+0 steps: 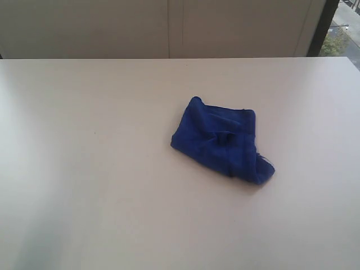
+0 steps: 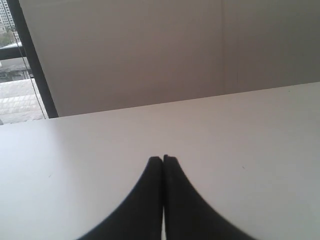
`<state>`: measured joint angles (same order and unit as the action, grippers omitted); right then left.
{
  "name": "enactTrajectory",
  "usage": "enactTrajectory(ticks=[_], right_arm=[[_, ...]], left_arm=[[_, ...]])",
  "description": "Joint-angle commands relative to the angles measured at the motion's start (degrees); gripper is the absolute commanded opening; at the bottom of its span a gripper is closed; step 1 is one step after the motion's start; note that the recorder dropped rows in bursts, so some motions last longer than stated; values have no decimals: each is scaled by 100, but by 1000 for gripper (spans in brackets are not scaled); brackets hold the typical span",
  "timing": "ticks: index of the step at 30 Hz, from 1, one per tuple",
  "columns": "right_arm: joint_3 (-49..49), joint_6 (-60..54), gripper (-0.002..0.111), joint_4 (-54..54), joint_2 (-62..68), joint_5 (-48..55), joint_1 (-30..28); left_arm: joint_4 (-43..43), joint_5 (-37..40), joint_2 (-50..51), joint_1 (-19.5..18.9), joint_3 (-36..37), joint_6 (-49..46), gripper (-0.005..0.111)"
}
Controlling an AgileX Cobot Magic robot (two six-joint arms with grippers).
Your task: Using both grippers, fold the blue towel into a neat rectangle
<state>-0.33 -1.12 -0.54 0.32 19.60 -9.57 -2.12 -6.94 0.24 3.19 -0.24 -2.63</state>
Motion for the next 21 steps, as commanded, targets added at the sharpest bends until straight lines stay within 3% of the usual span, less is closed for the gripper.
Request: enactTrajectory(ticks=[1, 12, 16, 21], right_arm=[[33, 4, 0, -39, -32, -43, -12], [33, 4, 0, -39, -32, -43, -12], [33, 4, 0, -39, -32, -43, -12], [33, 4, 0, -39, -32, -43, -12]], left_arm=[[-41, -41, -24, -19, 24, -11, 0], [-77, 119, -24, -19, 24, 456, 0], [-77, 694, 491, -19, -518, 551, 0], [-77, 1771, 1952, -19, -1731, 540, 0]])
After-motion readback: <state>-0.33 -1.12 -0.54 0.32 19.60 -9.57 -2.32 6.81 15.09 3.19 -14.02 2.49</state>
